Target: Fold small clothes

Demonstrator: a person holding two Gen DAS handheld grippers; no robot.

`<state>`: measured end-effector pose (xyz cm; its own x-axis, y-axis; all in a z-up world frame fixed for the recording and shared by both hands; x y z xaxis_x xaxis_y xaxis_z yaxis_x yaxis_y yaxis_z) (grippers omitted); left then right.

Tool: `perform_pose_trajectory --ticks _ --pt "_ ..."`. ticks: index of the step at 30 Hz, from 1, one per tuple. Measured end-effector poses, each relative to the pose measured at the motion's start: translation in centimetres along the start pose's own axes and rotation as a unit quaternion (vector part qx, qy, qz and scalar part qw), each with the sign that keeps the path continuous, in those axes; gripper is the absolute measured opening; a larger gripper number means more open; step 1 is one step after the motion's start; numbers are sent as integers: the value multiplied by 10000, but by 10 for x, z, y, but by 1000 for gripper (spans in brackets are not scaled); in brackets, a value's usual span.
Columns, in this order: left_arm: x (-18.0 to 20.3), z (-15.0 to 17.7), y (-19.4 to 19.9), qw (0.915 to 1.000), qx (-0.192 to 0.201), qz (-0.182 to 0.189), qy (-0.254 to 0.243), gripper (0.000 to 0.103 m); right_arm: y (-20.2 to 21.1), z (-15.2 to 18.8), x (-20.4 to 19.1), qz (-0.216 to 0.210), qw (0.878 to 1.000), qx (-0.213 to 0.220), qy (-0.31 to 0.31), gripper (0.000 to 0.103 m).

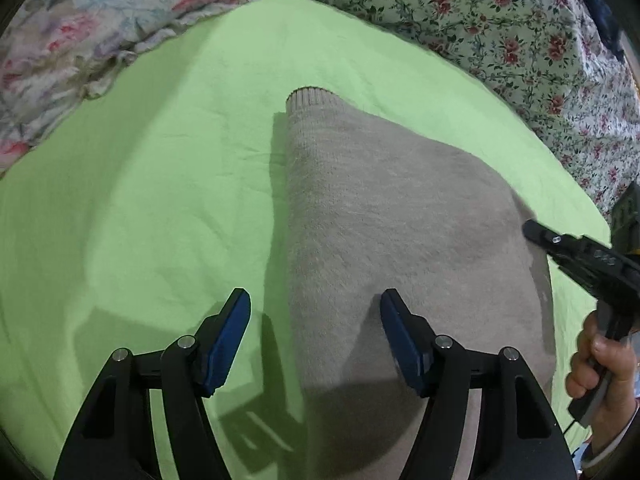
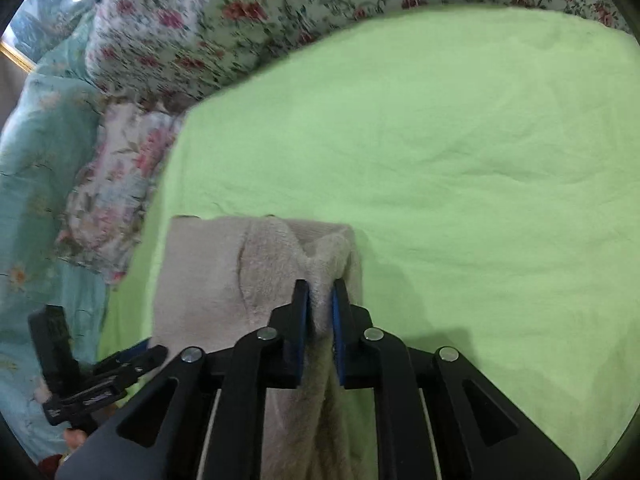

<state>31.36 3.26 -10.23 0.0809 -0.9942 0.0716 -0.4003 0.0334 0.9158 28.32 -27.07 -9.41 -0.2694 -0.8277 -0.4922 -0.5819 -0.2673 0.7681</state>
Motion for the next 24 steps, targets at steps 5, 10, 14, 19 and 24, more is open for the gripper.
perform_pose_trajectory --ticks 5,10,14,19,24 --pt "-5 37 39 9999 123 -26 -84 66 49 21 -28 -363 9990 101 258 24" --pt "-5 85 70 9994 211 52 -268 63 75 80 -55 -724 9953 -216 605 26" --pt "5 111 86 9977 270 368 -499 48 81 121 -69 -806 9923 -519 786 26" --pt "35 122 96 9920 377 808 -892 34 73 148 -73 -850 9924 -603 651 26" --pt "68 142 78 9836 104 1037 -1472 30 55 168 -80 -884 9900 -831 723 26"
Point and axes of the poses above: each gripper's, at about its wrist camera, not at the fingertips, and y roughly against the way its jaws point, x to its right, z to its underside, the point moved 9 cm from there along -y, roughly the way its jaws point, and after that the axes turned 10 degrees about -z, right-handed, at the moved point
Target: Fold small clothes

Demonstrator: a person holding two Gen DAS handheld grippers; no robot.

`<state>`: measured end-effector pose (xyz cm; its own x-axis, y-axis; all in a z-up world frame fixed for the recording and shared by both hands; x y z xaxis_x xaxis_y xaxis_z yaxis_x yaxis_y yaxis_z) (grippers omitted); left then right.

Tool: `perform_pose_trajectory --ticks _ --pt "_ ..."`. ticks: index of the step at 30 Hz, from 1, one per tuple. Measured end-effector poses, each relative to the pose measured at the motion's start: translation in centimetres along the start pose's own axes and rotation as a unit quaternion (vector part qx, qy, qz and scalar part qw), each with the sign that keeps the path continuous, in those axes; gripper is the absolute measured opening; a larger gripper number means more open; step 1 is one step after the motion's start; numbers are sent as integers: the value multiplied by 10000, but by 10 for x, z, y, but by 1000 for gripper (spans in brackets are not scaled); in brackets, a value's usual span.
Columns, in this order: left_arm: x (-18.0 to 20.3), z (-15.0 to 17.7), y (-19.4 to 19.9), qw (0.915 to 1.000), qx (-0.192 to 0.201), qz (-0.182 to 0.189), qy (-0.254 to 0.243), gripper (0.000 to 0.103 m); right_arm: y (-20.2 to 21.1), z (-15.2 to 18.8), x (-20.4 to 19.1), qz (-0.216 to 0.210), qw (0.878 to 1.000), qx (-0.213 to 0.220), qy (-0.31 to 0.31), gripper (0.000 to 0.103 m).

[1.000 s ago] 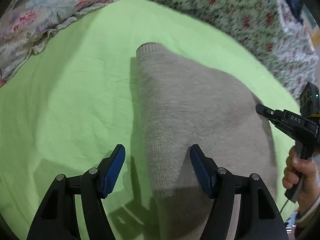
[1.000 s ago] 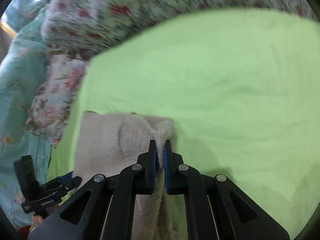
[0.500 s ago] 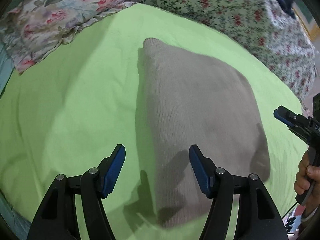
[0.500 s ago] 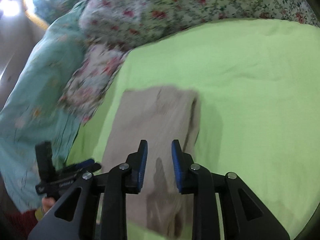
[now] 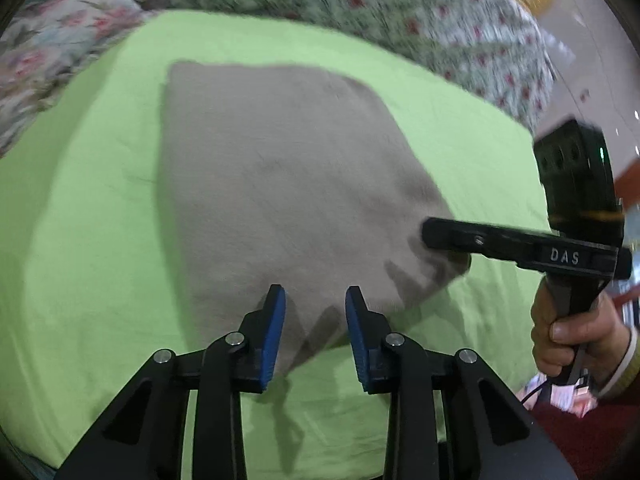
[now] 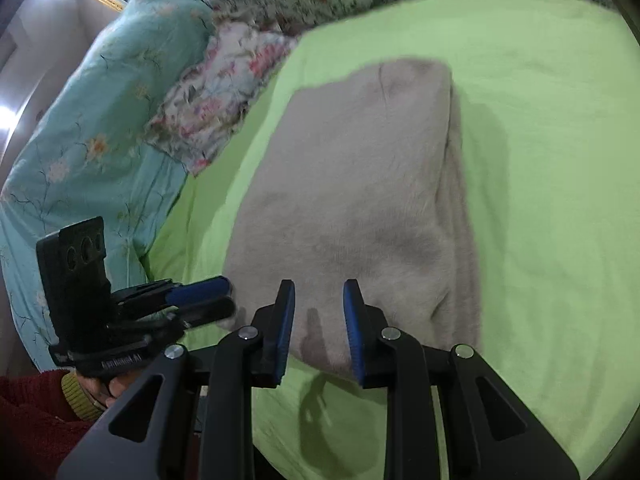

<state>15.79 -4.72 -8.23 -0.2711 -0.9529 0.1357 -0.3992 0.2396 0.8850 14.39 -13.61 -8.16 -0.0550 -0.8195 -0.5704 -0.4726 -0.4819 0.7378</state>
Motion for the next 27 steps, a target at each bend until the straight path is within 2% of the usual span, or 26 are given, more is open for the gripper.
perform_pose_trajectory --ticks 2,4,7,10,19,24,27 --pt "6 9 -13 9996 -194 -28 -179 27 -6 8 13 292 9994 -160 -9 26" --pt "7 16 -24 9991 -335 -70 -250 26 -9 17 33 750 9966 -338 2 22" --pt "7 22 -34 9988 -413 -68 -257 26 -6 22 59 1187 9922 -387 58 0" --pt "11 25 -32 9986 -408 -105 -310 26 -1 21 68 1085 9937 -254 -143 0" --pt "4 31 -20 9986 -467 -130 -193 26 7 28 58 1147 9929 -306 -116 0" --pt "-12 11 10 9998 -97 -166 67 27 28 5 26 1045 9944 128 106 3" --pt "-29 -9 22 9988 132 -151 438 27 34 -13 7 987 9941 313 318 4"
Point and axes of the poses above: each gripper's, at about its wrist camera, not at the fingertips, and y roughly against the way its jaws point, x to its right, z to its underside, the point moved 9 cm from there along -y, roughly the way its jaws point, and after that the axes turned 10 degrees about -z, right-handed, at the moved point
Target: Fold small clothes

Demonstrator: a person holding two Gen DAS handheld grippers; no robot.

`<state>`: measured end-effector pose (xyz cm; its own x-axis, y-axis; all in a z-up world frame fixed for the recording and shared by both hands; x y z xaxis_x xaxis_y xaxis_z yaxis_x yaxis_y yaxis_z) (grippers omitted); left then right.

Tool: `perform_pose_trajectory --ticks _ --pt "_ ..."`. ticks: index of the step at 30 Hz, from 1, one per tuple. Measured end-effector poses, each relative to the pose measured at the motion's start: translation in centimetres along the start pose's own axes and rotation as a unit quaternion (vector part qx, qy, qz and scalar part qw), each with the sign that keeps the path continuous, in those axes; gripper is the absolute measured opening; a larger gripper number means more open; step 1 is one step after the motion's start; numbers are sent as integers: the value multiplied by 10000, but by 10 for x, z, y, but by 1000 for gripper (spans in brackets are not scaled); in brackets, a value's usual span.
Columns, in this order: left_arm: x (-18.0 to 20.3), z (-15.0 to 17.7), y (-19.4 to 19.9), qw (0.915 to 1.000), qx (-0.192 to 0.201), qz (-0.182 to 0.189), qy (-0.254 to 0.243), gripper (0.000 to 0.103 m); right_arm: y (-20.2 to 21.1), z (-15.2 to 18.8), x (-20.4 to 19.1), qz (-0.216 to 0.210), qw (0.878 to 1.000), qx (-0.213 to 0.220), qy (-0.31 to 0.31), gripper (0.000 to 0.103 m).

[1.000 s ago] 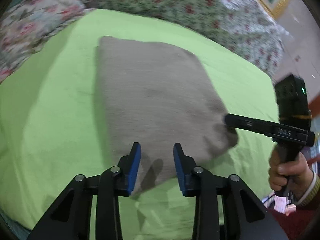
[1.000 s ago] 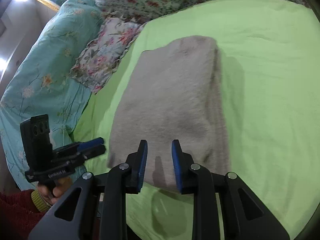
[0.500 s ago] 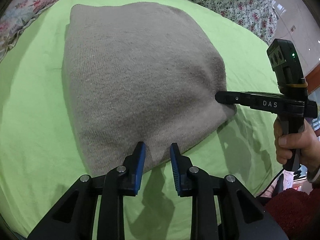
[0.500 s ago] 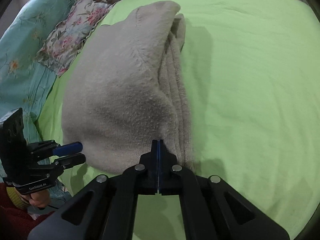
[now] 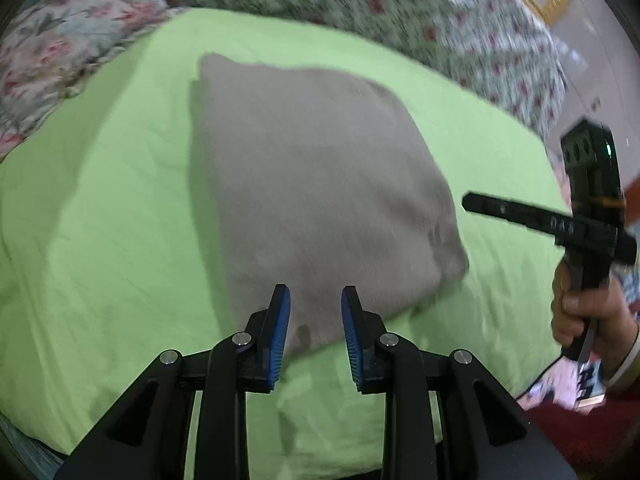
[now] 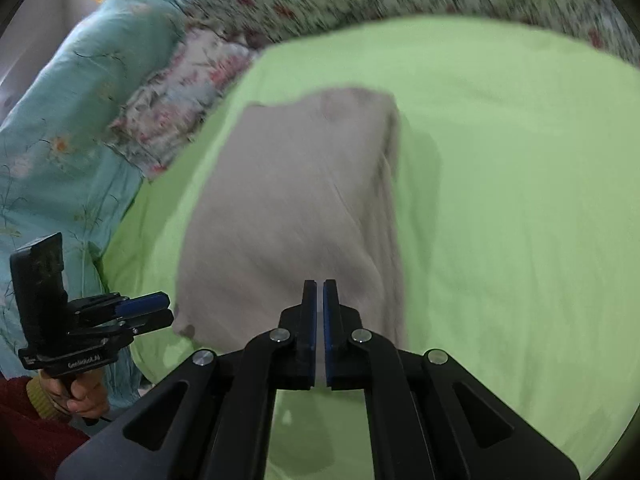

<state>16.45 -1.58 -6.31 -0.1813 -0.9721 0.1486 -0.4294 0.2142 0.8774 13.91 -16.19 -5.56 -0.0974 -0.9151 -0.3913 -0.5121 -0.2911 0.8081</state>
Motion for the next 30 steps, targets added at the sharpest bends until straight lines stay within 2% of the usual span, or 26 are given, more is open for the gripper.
perform_pose_trajectory --ticks 5,7,9,12,18,23,27,30 --pt "-18 -24 -10 9995 64 -25 296 25 -18 -17 -7 135 9999 22 79 4" --pt "-20 -26 -22 9995 -73 -14 312 25 -28 -15 6 432 9990 -125 -70 4" --pt "-18 -24 -40 9994 -255 -173 165 27 -38 -9 20 548 9978 -275 -258 2" --pt "-16 -23 -49 9990 -297 -336 21 28 -45 -4 27 588 9971 -343 -345 1" --pt "-19 -24 -44 9988 -276 -383 84 27 -36 -3 21 460 9976 -247 -450 3" --pt "-14 -9 -31 9986 -221 -470 7 27 -23 21 0 215 9988 -376 -228 4" --pt "-11 1 -39 9967 -297 -737 -187 29 -31 56 20 595 9949 -785 -214 3" --pt "-14 10 -45 9940 -375 -980 -319 33 -29 58 29 398 9958 -664 -492 3"
Point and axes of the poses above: each gripper's, at about its wrist camera, not at the fingertips, and y roughly against the way its jaws point, x to its right, z to its underside, the point moved 9 cm from there along -y, roughly the way its jaws point, and after that the axes turned 10 degrees about -z, right-handed, at the moved point
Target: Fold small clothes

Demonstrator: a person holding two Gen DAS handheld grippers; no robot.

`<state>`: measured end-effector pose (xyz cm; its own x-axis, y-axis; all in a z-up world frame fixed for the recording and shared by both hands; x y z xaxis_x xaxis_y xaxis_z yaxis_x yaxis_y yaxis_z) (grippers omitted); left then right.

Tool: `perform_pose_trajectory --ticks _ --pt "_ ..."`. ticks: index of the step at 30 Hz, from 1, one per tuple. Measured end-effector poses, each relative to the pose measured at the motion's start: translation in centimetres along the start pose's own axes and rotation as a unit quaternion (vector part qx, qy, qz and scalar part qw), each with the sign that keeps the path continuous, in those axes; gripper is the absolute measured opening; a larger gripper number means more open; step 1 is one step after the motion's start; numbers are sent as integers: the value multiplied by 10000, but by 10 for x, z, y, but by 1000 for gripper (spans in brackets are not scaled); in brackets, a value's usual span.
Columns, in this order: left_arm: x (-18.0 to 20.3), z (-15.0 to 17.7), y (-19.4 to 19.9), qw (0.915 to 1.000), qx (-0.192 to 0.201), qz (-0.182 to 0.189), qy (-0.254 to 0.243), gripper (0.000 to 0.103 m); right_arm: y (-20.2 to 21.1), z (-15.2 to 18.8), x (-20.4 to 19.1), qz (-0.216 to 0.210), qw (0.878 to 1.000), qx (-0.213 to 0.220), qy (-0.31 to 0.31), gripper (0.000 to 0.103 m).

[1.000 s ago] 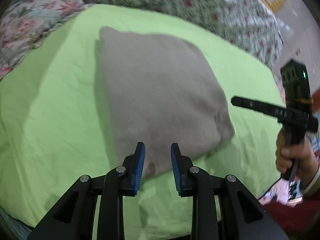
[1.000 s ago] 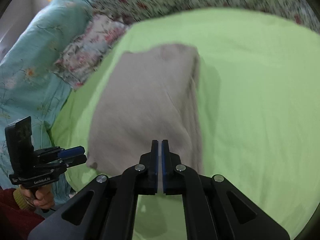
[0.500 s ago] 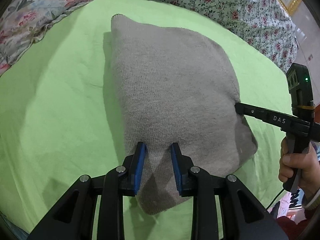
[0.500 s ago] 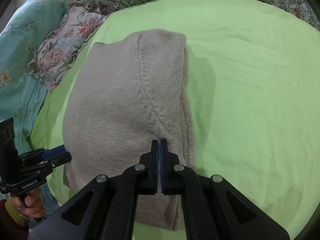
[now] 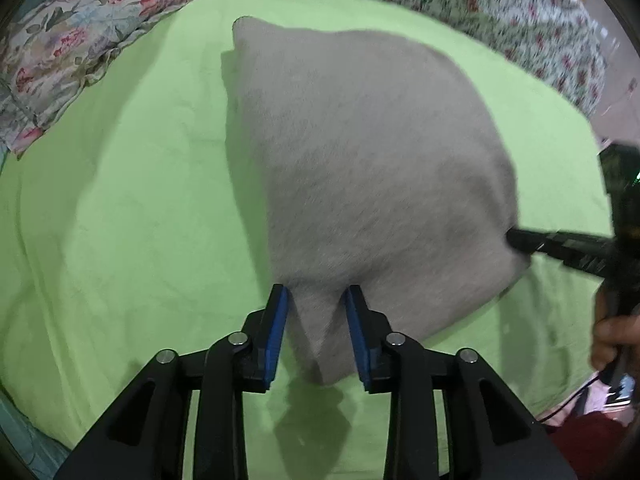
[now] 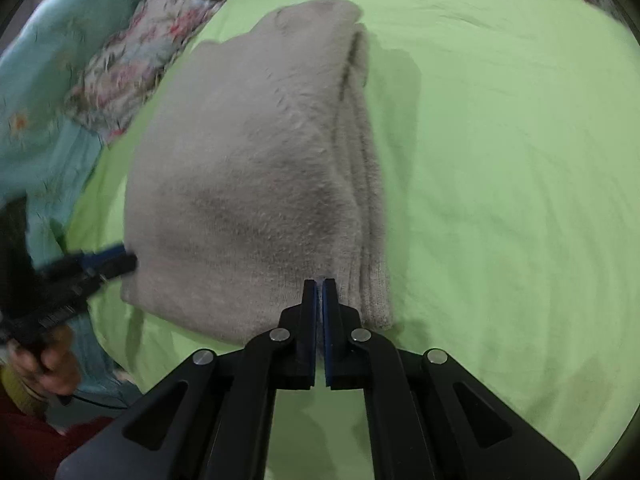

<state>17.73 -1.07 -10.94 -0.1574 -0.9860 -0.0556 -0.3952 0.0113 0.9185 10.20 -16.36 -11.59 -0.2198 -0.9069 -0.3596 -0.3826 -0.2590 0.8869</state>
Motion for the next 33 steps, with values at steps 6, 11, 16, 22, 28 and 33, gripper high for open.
perform_pose_trajectory --ticks 6,11,16,22,28,33 --pt "-5 5 15 9999 85 -97 0 42 23 -4 -21 -16 9990 93 431 8" --pt "-12 12 36 9980 317 -540 -87 74 45 4 -38 77 9955 276 898 65" --pt "-15 18 55 9956 485 -784 -154 81 61 20 -50 371 9872 325 1515 72" --pt "-14 27 73 9898 624 -1154 -563 82 75 31 -46 519 9838 304 1692 80" --pt "-1 41 92 9851 844 -1224 -859 85 97 35 -51 733 9731 444 2140 96" --pt "4 36 83 9867 804 -1121 -856 85 92 35 -40 860 9738 376 2073 100"
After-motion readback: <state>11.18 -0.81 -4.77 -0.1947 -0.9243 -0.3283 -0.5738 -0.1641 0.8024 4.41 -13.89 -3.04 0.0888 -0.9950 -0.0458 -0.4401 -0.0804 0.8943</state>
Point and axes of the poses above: each gripper's, at about its wrist camera, not at the fingertips, and y roughly against the way its jaws point, x to its right, z to its underside, the point moved 9 cm from there along -y, roughly the way its jaws point, and after that the axes turned 10 degrees about -z, right-handed, at the moved point
